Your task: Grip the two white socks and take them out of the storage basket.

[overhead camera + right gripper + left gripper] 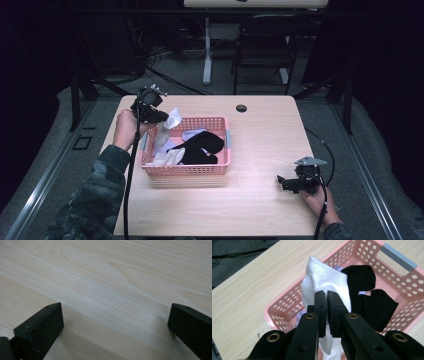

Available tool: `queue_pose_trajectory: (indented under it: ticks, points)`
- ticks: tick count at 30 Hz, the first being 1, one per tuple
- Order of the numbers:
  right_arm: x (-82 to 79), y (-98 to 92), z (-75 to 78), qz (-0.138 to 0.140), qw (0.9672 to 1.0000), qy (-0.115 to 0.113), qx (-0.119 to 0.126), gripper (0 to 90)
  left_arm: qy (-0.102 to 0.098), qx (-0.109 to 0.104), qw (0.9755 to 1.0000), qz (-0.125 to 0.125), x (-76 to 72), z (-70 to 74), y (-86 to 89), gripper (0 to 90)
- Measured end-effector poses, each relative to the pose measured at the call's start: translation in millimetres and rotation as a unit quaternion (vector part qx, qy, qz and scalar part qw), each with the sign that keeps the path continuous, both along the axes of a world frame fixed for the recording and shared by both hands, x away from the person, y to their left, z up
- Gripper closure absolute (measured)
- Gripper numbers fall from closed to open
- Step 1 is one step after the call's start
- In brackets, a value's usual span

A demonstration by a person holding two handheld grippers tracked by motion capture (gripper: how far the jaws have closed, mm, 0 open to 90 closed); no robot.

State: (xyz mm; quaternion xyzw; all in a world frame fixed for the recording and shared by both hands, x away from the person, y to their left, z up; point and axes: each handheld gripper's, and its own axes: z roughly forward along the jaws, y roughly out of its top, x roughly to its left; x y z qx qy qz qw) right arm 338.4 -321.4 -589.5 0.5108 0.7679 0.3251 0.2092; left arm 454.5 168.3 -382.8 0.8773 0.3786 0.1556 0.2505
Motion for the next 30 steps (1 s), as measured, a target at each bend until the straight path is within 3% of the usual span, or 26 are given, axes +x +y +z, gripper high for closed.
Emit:
queue_pose_trajectory:
  ticks: [16,30]
  points:
    - [0.0,0.0,0.0,0.000,1.0000,0.000,0.000,0.0,-0.023,0.002,0.9997,0.007,-4.4,31.8,11.2,86.3]
    - [0.0,0.0,0.0,0.000,1.0000,0.000,0.000,0.0,-0.031,0.001,0.9989,0.036,-12.3,52.4,46.8,86.3]
